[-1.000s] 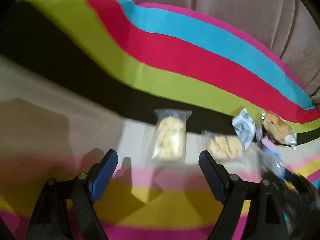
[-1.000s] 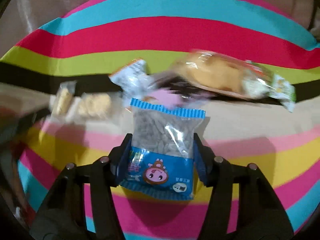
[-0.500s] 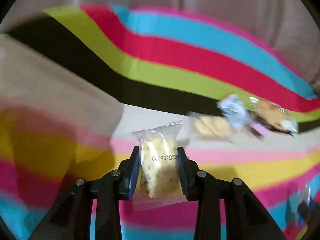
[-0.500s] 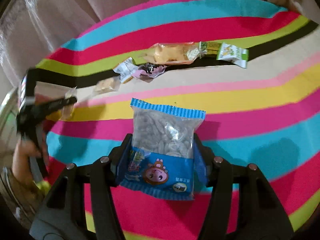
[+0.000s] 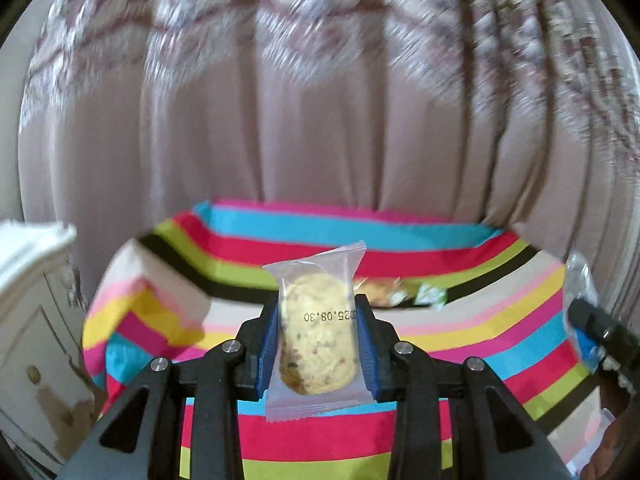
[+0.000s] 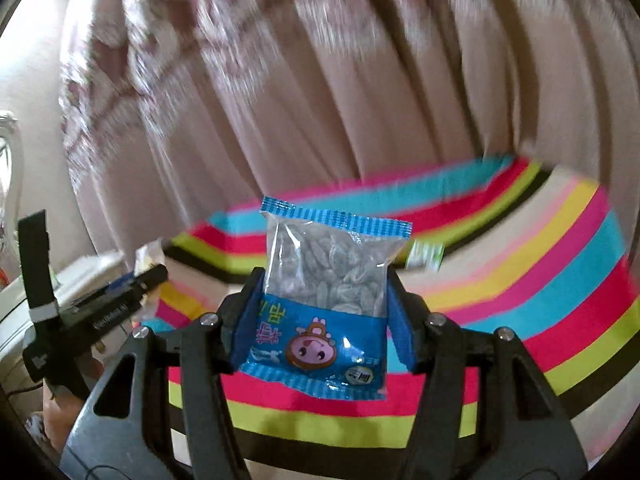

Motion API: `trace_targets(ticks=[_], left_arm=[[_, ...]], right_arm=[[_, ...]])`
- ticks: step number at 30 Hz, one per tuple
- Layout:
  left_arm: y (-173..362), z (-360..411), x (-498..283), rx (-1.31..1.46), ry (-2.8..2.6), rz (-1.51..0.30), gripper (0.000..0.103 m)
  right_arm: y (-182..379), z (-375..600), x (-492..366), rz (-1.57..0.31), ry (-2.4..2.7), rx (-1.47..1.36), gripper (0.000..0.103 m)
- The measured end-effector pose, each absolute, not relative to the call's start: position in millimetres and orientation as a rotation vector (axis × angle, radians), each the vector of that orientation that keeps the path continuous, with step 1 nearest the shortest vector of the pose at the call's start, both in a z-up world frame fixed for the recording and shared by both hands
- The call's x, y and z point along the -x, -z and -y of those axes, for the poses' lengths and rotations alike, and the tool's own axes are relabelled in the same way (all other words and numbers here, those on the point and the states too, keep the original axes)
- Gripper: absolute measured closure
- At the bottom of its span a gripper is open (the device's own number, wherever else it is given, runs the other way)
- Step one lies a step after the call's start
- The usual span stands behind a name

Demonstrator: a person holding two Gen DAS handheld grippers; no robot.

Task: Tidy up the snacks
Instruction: 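Carry both packets to the white box and open both tools to drop them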

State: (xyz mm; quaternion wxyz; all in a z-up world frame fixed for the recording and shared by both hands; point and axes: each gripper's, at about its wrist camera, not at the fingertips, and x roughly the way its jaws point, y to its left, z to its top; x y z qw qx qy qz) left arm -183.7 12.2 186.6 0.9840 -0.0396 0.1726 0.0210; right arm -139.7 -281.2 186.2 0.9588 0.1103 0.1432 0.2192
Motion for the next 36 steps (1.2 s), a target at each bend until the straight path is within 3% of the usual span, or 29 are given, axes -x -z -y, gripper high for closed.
trace_targets(ticks=[7, 13, 36], left_arm=[[-242, 23, 234, 0.037, 0.037, -0.216, 0.066], [-270, 42, 277, 0.003, 0.089, -0.144, 0.066], [-270, 128, 328, -0.119, 0.308, -0.148, 0.066]], right_arm=[[-249, 311, 224, -0.08, -0.419, -0.177, 0.042], [-265, 323, 266, -0.025, -0.401, -0.155, 0.042], [-239, 398, 323, -0.041, -0.242, -0.126, 0.042]])
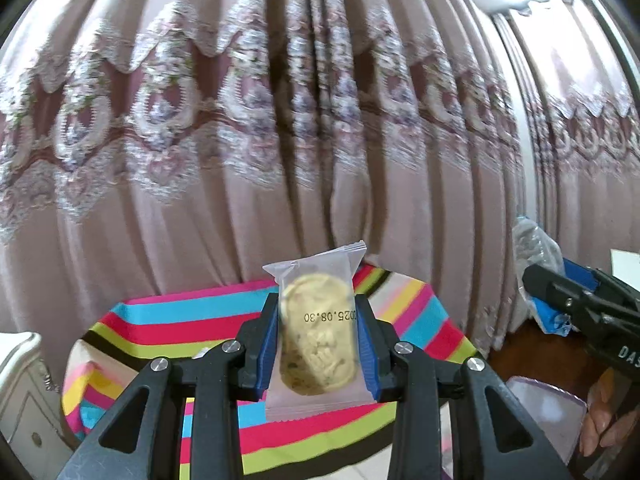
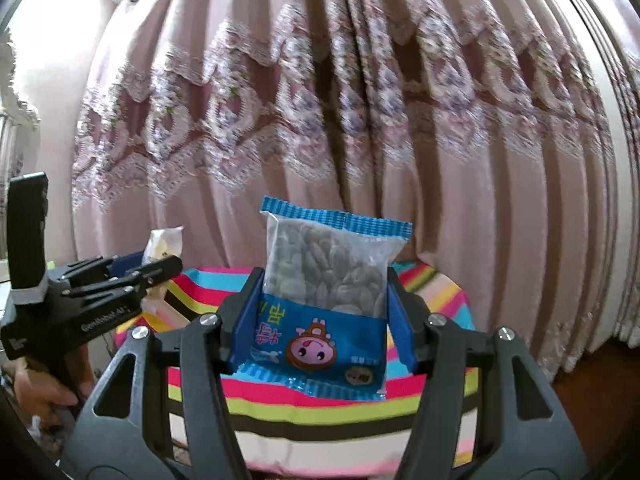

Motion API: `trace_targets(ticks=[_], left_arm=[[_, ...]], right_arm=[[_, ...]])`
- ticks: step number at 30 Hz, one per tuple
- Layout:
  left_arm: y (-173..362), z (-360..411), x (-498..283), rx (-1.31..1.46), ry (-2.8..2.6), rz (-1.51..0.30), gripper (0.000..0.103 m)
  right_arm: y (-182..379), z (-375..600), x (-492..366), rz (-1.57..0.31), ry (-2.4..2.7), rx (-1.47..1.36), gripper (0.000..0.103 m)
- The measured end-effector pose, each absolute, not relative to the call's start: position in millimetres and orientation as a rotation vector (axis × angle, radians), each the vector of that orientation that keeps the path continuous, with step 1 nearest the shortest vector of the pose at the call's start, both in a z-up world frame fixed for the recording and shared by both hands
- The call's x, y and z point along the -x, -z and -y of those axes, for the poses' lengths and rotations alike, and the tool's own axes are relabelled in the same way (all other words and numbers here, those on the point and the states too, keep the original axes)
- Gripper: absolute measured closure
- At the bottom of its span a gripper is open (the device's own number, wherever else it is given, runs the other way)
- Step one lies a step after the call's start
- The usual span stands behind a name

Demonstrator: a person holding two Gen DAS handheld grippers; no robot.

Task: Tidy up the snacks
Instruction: 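Carry both packets to the white box and open both tools to drop them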

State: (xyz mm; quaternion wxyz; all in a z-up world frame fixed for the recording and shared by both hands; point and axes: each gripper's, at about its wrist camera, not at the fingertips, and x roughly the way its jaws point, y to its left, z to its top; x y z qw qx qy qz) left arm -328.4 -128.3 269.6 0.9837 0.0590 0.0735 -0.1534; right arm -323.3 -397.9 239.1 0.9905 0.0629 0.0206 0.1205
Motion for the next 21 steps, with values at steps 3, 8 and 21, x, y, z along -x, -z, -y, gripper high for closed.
trace_targets(ticks=[3, 8, 21], left_arm=[[-262, 145, 329, -0.142, 0.357, -0.18, 0.066], [-247, 180, 335, -0.208, 0.44, -0.224, 0.066], [-211, 252, 352, -0.356, 0.61, -0.305, 0.066]], right_arm=[[-227, 419, 325, -0.078, -0.202, -0.16, 0.042], [-210, 451, 332, -0.114, -0.126, -0.172, 0.042], [-162, 524, 350, -0.233, 0.04, -0.256, 0.042]])
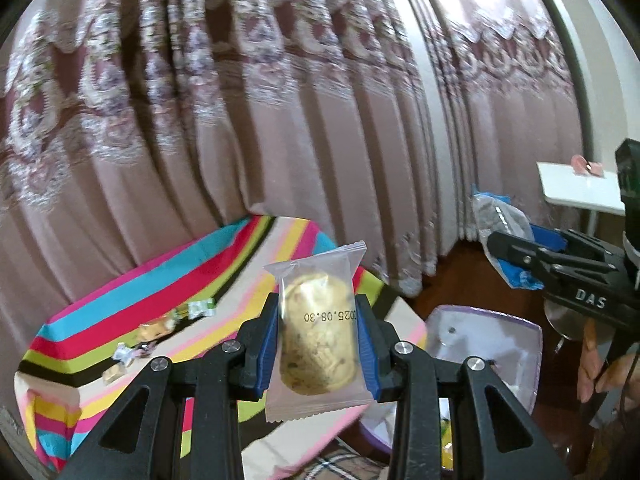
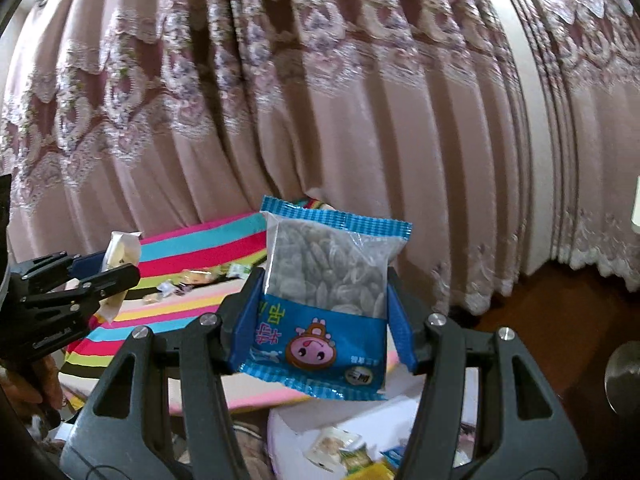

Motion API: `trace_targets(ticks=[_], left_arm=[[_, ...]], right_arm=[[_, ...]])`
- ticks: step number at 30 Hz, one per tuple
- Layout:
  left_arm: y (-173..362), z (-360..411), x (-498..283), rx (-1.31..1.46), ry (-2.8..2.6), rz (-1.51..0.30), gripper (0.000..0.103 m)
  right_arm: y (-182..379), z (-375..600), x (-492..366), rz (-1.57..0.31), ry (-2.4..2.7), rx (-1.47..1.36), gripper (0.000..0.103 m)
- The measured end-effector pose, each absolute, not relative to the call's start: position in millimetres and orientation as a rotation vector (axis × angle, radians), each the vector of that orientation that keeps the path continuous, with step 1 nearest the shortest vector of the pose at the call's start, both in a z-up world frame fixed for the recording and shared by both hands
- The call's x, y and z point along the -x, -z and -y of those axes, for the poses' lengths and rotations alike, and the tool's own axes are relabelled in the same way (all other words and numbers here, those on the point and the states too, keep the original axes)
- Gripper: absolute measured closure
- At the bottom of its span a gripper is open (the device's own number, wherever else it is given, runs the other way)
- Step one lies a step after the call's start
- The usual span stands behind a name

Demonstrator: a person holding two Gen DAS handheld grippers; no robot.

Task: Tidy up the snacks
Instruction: 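Carry both packets to the white box and open both tools to drop them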

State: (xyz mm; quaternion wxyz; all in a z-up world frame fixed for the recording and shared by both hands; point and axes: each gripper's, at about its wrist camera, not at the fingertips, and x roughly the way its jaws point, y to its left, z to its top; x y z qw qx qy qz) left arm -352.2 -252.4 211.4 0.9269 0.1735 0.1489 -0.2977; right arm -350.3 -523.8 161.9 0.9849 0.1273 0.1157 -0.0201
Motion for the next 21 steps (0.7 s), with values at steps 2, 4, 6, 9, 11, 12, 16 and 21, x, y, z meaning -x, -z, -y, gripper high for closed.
trace_targets(ticks=[2, 4, 6, 9, 11, 12, 16, 21], left_arm=[[-206, 264, 353, -0.371, 0.646, -0.331, 0.066], [-198, 275, 354, -0.387, 0.683, -0.361, 0.066], [-188, 290, 355, -0.408, 0.731, -0.399, 0.066], [-172, 312, 357, -0.444, 0.794, -0.454, 0.066], [-160, 327, 359, -0.47, 0.834, -0.487, 0.066], [-154, 333, 360, -0.486, 0.85, -0.498, 0.066], [-135, 352, 363, -0.526, 0.905, -0.55, 0.066], [-113, 367, 356, -0.558, 0.934, -0.604, 0.066]], right_arm=[[-156, 532, 351, -0.256, 0.06, -0.262, 0.042], [-149, 539, 352, -0.281, 0.078, -0.264, 0.042], [-141, 546, 353, -0.317, 0.095, -0.26, 0.042], [-128, 554, 352, -0.383, 0.129, -0.255, 0.042], [-117, 562, 355, -0.426, 0.156, -0.264, 0.042], [-114, 565, 357, -0.441, 0.166, -0.266, 0.042], [-97, 579, 358, -0.518, 0.214, -0.271, 0.042], [-78, 592, 355, -0.599, 0.249, -0.283, 0.042]])
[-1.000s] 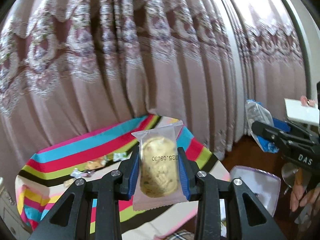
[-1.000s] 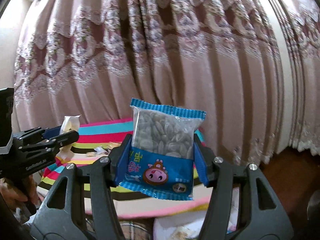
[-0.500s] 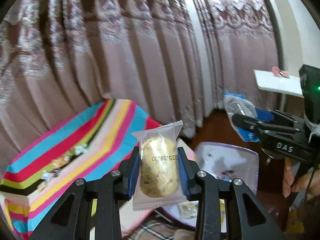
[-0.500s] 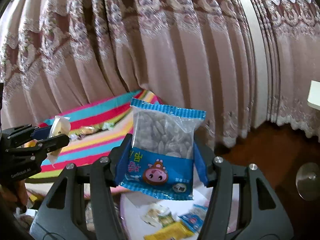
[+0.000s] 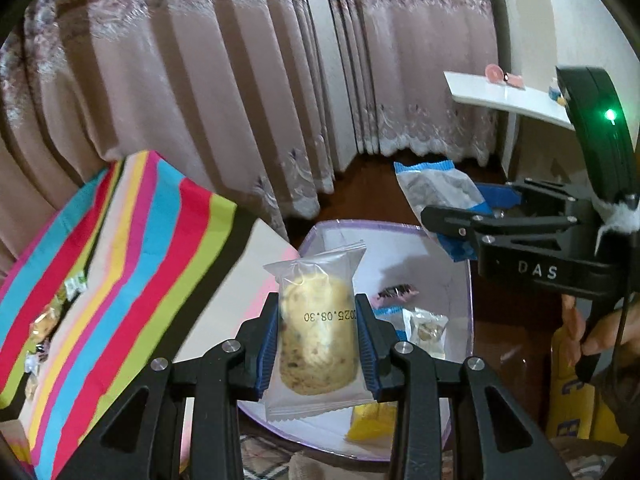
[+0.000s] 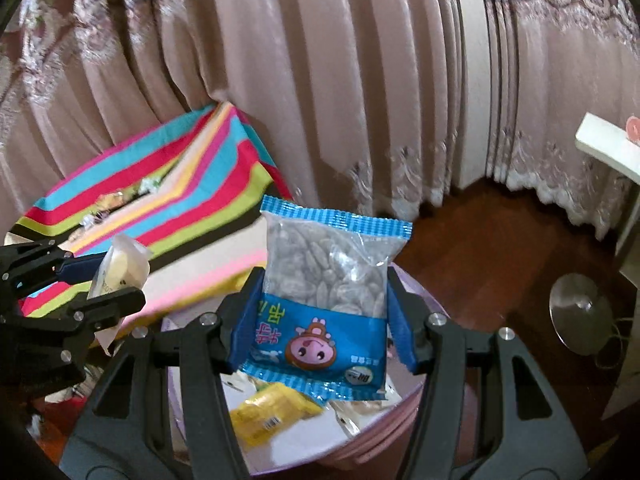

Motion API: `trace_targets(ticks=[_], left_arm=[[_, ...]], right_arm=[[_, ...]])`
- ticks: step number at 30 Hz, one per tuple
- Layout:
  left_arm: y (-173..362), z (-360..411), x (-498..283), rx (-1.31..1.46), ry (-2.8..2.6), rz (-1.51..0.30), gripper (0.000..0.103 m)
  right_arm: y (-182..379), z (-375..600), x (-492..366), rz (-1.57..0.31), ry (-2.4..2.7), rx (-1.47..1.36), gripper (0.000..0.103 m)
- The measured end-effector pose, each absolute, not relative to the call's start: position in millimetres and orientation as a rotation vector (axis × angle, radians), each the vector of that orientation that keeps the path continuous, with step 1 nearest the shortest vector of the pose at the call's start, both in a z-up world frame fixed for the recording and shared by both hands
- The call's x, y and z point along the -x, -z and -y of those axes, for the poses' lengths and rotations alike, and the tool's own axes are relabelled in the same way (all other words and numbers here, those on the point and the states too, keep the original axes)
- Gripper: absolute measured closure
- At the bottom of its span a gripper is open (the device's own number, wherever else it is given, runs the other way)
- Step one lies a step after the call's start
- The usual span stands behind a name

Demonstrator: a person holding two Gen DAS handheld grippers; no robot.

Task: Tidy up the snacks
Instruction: 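Carry both packets to the white box and open both tools to drop them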

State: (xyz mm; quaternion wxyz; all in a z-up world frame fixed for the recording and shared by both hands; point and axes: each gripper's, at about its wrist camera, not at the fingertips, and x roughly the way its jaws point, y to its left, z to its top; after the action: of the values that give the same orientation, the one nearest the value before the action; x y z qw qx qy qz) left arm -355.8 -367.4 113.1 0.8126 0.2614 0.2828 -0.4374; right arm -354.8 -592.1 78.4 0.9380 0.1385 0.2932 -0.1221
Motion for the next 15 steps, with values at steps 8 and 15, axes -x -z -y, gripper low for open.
trace_targets(ticks=[8, 15], left_arm=[[-82, 376, 338, -0.534, 1.001, -0.701, 0.064], [-57, 363, 308, -0.426, 1.055, -0.794, 0.02]], right_arm=[[-55, 589, 339, -0.709, 0.257, -0.272, 0.041], [-43, 580, 310, -0.816, 0.287, -0.256, 0.03]])
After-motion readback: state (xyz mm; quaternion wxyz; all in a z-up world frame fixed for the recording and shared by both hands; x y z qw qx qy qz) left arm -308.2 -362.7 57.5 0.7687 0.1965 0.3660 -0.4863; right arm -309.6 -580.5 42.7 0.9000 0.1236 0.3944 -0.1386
